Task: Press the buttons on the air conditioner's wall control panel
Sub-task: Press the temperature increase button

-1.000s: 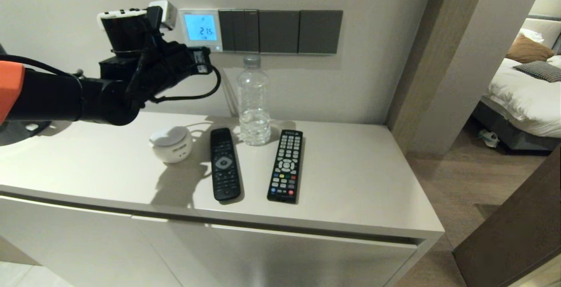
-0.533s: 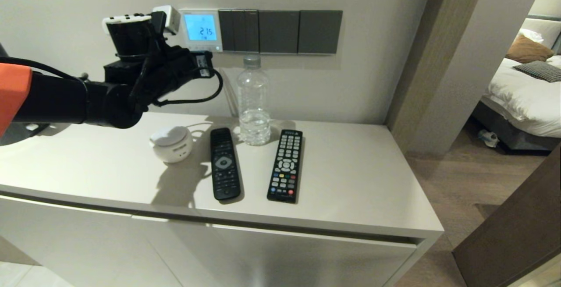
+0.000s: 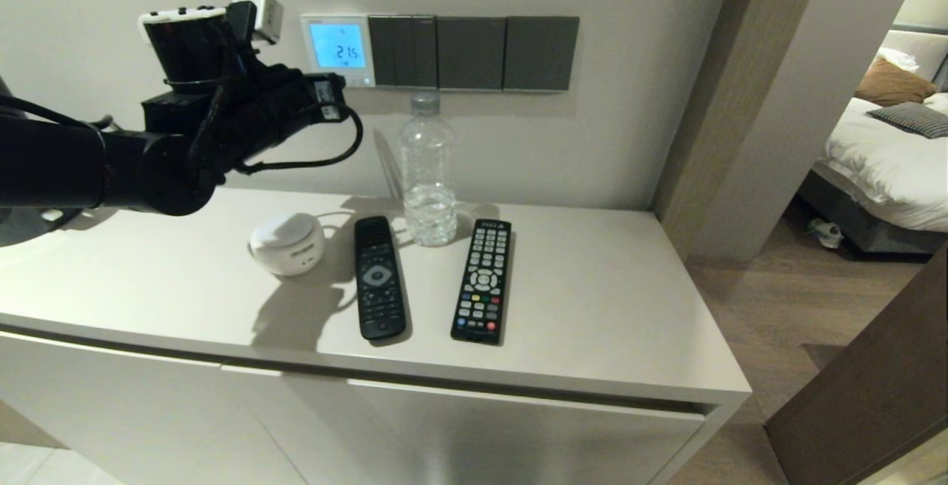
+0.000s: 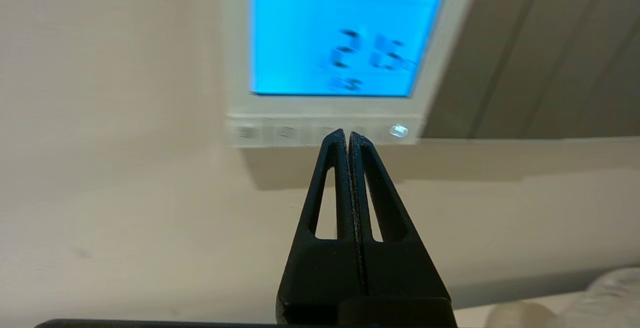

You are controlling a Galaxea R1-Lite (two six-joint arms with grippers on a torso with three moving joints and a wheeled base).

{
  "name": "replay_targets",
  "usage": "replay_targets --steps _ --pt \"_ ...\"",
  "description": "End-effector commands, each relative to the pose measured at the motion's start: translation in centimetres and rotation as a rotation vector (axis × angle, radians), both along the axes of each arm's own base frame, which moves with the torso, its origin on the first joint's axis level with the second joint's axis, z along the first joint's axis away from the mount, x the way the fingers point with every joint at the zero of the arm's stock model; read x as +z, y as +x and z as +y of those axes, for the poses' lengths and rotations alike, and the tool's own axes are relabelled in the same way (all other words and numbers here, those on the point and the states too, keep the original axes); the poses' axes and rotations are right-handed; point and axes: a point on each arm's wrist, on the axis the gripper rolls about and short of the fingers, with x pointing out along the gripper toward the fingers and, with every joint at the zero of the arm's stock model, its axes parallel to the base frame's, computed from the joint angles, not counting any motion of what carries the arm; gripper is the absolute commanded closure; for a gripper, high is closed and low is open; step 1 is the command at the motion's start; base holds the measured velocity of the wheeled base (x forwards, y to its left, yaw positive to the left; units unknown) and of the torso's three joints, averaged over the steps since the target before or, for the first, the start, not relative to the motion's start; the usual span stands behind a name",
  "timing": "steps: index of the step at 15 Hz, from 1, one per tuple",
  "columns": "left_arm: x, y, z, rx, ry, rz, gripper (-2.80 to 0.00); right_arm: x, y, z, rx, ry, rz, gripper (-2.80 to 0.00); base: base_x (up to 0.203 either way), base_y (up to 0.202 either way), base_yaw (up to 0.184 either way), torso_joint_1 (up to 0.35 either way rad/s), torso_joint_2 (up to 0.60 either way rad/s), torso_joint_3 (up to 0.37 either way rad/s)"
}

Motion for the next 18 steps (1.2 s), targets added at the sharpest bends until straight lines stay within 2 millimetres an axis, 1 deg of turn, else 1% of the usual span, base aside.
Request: replay_targets --steps 1,7,14,18 --pt "0.6 -0.4 0.4 0.005 -0.007 -0.016 0.0 0.0 0.0 0.0 0.0 0.0 0.003 0.0 0.0 0.0 0.0 0.0 0.0 0.0" --pt "1.8 -1.2 1.5 0.028 -0.015 -0.044 0.0 0.0 0.0 0.0 0.0 0.0 0.003 0.0 0.0 0.0 0.0 0.0 0.0 0.0" --pt "0.8 -0.5 1.3 0.027 -0.004 -0.02 0.0 0.0 0.0 0.0 0.0 0.0 0.003 0.0 0.0 0.0 0.0 0.0 0.0 0.0" --pt "0.8 -0.5 1.2 0.023 -0.005 -0.019 0.0 0.0 0.0 0.0 0.001 0.0 0.003 0.0 0.0 0.0 0.0 0.0 0.0 0.0"
